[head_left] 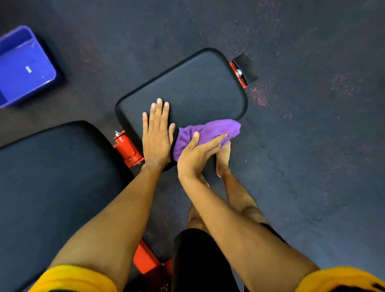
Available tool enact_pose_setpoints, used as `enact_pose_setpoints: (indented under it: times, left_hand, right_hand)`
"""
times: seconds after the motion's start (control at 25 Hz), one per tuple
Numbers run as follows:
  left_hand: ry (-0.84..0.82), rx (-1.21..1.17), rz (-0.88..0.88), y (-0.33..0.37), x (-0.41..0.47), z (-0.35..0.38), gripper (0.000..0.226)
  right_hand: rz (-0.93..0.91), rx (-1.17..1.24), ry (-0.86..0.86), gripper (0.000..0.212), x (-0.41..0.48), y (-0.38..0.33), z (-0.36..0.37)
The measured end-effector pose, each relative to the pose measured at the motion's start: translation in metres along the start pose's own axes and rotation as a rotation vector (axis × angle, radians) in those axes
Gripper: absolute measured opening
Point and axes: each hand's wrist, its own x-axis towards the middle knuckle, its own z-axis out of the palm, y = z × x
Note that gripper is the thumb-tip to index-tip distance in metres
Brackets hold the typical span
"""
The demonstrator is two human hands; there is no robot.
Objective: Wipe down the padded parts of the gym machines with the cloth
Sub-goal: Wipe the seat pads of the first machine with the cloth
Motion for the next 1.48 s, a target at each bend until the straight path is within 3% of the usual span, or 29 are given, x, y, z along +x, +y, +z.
enact_pose_setpoints:
  times: [0.08, 0.32, 0.48, 0.6, 0.68, 0.8, 0.88, 1.04, 1.12, 1.24, 1.32, 1.48]
  left_hand:
    - [0.003, -0.008, -0.022, 0.002, -0.003, 0.001, 0.058]
    - [0.102, -0.062, -0.204, 0.007, -0.007, 0.006, 0.058]
    - [0.15, -0.072, -0.297, 0.008, -0.014, 0.007, 0.057]
    - [0.156, -0.055, -0.29, 0.008, -0.014, 0.009, 0.056]
    - [0.165, -0.06, -0.302, 0.009, -0.014, 0.009, 0.057]
    - [0.183, -0.089, -0.307, 0.01, -0.015, 0.009, 0.058]
    - [0.205, -0.128, -0.348, 0.009, -0.016, 0.01, 0.059]
    - [0.181, -0.215, -0.372, 0.004, -0.03, 0.009, 0.058]
    - [0.138, -0.216, -0.313, -0.004, -0.038, 0.004, 0.059]
    - [0.09, -0.212, -0.296, -0.01, -0.053, -0.003, 0.059]
    - [0.086, -0.241, -0.32, -0.009, -0.064, -0.005, 0.058]
    - [0.024, -0.3, -0.336, -0.009, -0.081, -0.01, 0.058]
  right_hand:
    - [-0.072, -0.109, -0.043, 0.077, 0.006, 0.004, -0.008]
    - [-0.616, -0.65, 0.129, 0.061, 0.062, -0.001, -0.031]
    - [-1.136, -1.027, -0.214, 0.065, 0.039, 0.031, -0.035]
    - [-1.498, -1.07, -0.39, 0.067, 0.084, 0.007, -0.053]
    - [-1.498, -1.086, -0.355, 0.069, 0.115, -0.025, -0.057]
    - [-1.233, -1.08, -0.135, 0.072, 0.122, -0.054, -0.038]
    - [-1.165, -1.059, -0.098, 0.067, 0.092, -0.042, -0.013]
    - [-1.476, -1.137, -0.467, 0.063, 0.069, -0.011, -0.01]
    - [-1.617, -1.181, -0.539, 0.069, 0.1, -0.034, -0.027]
    - [-1.441, -1.311, -0.417, 0.086, 0.136, -0.066, -0.053]
    - [-1.375, -1.328, -0.488, 0.092, 0.131, -0.059, -0.06]
    - [-1.554, -1.327, -0.646, 0.111, 0.082, -0.01, -0.044]
